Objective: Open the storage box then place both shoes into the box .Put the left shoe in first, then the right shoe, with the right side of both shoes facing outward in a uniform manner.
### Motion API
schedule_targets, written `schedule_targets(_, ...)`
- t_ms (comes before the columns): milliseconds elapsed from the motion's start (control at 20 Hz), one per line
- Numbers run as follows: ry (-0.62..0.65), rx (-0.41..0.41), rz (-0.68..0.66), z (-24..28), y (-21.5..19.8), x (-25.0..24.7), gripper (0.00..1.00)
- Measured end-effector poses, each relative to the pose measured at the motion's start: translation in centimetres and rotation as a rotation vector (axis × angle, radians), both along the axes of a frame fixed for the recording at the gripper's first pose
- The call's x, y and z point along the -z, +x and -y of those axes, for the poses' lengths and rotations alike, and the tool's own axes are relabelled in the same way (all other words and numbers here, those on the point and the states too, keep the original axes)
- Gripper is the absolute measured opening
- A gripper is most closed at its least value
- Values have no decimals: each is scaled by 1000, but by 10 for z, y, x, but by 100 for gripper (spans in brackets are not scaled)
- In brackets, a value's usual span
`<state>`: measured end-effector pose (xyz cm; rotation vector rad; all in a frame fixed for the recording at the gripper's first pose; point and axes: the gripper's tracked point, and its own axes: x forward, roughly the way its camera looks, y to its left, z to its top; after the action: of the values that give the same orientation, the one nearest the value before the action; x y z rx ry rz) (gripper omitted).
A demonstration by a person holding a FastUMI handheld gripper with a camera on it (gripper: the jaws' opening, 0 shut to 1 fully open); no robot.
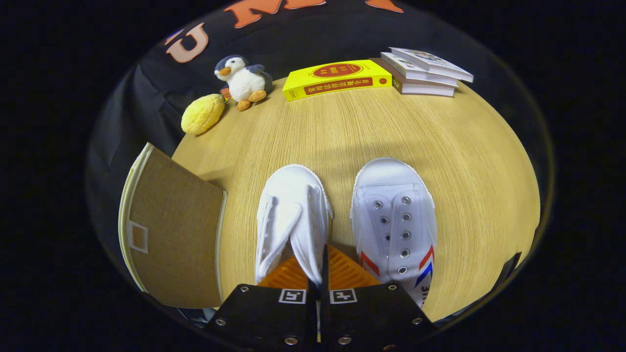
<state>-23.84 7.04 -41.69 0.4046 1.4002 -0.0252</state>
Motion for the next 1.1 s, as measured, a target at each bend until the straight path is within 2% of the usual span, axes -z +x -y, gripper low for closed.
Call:
schedule_targets(300,90,111,43,-13,26,-54,3)
schedule_targets(450,114,131,85,-20,47,-95,3)
schedule_targets(600,192,153,112,-42,69,-137,3)
schedule_targets(850,277,107,149,-91,87,-185,3)
schedule_targets(1100,332,49,85,-160,79,-182,3)
